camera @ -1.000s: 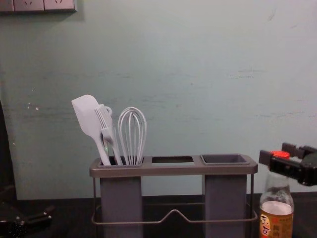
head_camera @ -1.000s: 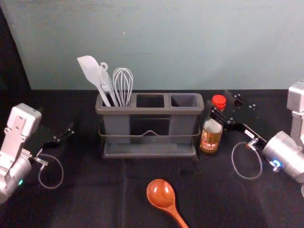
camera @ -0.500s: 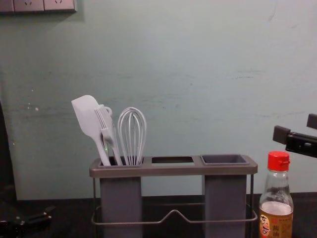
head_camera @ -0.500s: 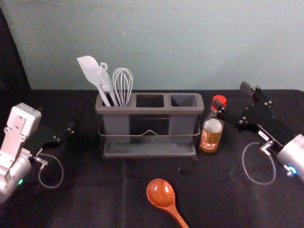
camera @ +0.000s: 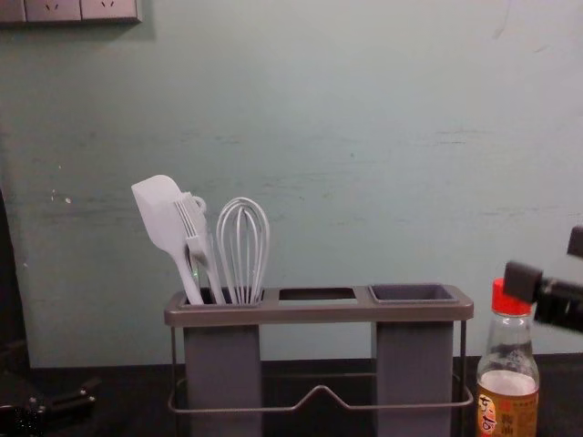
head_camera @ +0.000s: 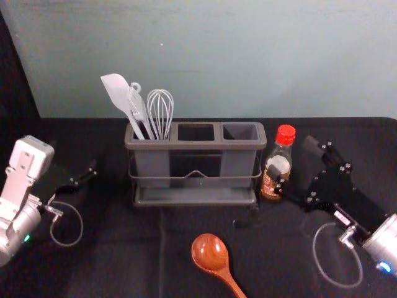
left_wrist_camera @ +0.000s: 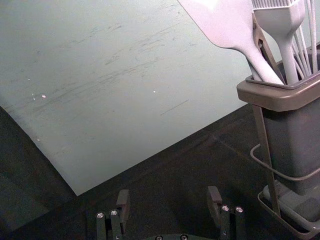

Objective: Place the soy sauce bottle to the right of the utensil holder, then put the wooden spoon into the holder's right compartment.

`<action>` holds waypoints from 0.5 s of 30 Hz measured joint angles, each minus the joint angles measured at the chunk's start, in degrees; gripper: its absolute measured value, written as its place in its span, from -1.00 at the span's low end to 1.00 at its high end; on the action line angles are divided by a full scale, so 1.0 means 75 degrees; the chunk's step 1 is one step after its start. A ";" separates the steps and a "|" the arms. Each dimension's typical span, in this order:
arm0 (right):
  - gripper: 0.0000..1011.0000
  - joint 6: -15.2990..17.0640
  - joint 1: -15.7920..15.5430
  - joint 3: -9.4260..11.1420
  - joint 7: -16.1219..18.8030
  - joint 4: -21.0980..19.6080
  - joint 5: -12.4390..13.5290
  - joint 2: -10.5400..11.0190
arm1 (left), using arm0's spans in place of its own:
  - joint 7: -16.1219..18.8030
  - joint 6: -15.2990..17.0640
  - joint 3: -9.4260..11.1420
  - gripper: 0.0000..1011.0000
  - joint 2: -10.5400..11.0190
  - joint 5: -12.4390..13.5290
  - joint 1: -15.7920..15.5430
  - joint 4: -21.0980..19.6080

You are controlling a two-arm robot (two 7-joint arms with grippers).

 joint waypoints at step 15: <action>0.99 -0.0007 -0.0198 -0.0733 0.0218 0.0114 -0.0408 -0.0157 | 0.0000 0.0000 0.0000 1.00 0.0000 0.0000 0.0000 0.0000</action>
